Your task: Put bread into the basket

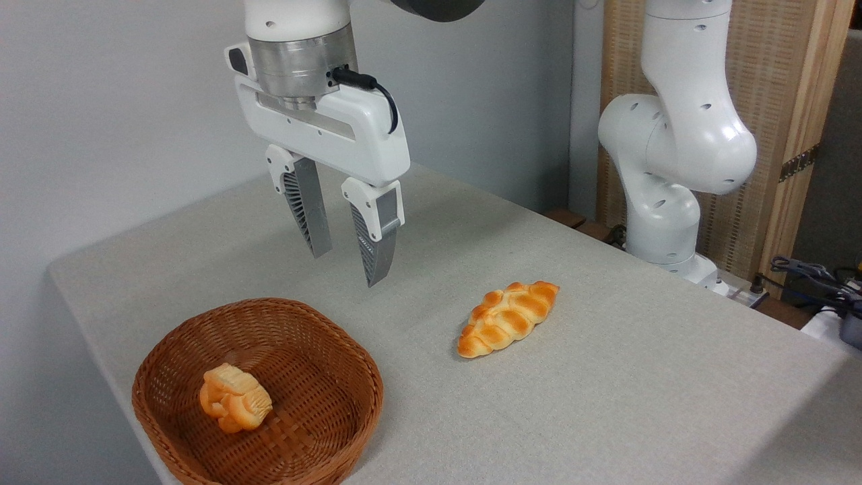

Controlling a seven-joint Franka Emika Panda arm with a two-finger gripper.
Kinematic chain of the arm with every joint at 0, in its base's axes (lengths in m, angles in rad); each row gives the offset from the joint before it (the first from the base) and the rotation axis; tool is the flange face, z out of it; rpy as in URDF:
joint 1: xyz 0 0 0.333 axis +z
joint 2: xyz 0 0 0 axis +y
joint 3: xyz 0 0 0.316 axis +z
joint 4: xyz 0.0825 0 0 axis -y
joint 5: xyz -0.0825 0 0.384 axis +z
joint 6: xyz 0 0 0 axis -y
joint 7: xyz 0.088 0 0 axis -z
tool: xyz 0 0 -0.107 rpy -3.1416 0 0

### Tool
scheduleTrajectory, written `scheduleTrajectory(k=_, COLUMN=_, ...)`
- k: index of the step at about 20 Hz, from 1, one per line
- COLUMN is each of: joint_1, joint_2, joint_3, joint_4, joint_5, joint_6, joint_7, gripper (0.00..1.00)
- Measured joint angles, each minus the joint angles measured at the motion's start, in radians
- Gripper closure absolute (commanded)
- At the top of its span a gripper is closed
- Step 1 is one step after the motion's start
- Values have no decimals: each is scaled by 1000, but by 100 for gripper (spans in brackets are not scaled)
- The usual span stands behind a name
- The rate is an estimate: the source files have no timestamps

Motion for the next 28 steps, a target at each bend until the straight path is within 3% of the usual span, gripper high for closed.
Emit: scheduleTrajectory(k=28, joint_1=7, joint_2=-18, joint_3=6, joint_4=-31, joint_5=1, joint_6=7, joint_7=0, gripper=0)
